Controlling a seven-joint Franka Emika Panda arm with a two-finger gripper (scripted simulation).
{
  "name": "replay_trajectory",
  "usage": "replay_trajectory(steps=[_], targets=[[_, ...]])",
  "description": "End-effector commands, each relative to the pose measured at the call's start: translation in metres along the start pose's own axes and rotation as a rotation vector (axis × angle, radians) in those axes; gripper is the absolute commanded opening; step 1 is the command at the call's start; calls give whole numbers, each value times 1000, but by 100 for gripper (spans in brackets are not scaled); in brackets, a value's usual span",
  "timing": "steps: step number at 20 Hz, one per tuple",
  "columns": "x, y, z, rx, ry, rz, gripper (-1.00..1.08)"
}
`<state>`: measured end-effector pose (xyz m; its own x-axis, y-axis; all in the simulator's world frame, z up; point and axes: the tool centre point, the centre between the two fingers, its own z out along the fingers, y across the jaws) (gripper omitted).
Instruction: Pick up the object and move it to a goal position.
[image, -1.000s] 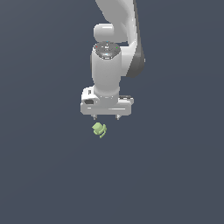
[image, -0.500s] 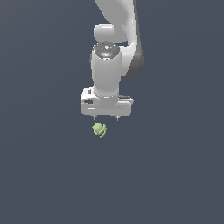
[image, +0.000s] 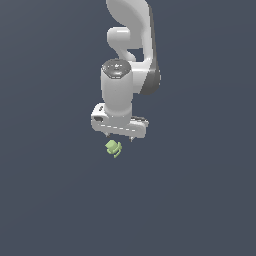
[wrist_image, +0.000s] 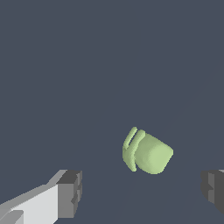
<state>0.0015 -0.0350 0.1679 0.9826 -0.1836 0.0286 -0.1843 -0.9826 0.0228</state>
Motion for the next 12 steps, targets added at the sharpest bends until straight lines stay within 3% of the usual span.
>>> replay_trajectory(steps=[1, 12], targets=[[-2, 4, 10, 5, -5, 70, 100], [-15, 26, 58, 16, -27, 416, 100]])
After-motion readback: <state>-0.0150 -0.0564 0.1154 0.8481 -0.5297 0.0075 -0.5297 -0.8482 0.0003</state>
